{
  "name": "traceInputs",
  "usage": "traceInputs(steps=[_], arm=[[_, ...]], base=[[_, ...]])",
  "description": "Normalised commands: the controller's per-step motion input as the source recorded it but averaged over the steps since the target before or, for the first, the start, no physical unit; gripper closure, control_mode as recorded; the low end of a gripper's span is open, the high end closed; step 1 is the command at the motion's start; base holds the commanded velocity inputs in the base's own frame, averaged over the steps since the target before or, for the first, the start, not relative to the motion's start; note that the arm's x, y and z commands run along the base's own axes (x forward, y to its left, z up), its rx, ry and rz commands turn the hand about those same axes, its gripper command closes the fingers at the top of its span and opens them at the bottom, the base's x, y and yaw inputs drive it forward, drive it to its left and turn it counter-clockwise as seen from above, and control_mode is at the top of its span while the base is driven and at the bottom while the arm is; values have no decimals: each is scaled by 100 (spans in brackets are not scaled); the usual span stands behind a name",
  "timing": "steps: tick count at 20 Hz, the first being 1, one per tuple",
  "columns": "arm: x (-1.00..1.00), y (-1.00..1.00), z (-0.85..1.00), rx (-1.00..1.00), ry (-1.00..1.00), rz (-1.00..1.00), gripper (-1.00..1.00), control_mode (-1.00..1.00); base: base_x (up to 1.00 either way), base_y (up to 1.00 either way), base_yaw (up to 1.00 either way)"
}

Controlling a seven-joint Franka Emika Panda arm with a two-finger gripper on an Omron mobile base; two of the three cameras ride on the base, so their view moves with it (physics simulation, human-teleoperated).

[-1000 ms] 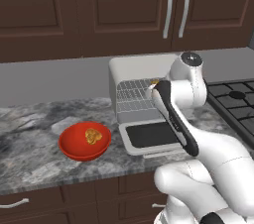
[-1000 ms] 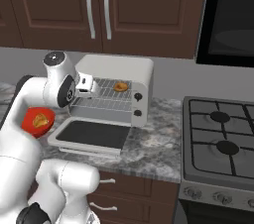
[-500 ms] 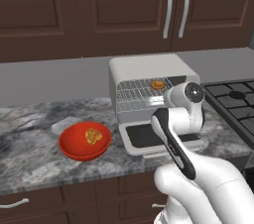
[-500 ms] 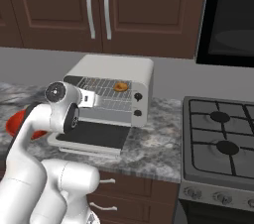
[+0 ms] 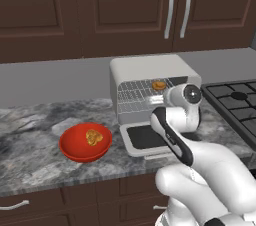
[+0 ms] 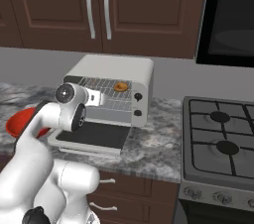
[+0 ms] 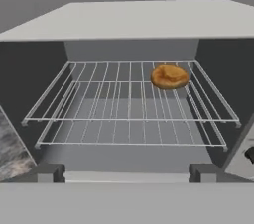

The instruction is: Pick up the heated bread from the toaster oven and place it in the bowl. Then move the bread bowl to the dining counter.

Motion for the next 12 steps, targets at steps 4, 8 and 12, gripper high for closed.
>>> traceInputs(steps=[4, 8, 12], arm=[[30, 0, -1, 0, 0, 0, -100, -100], [31, 0, -6, 0, 0, 0, -100, -100], [37, 0, -13, 0, 0, 0, -100, -100]], base=[[0, 0, 0], [0, 0, 0], [0, 0, 0]])
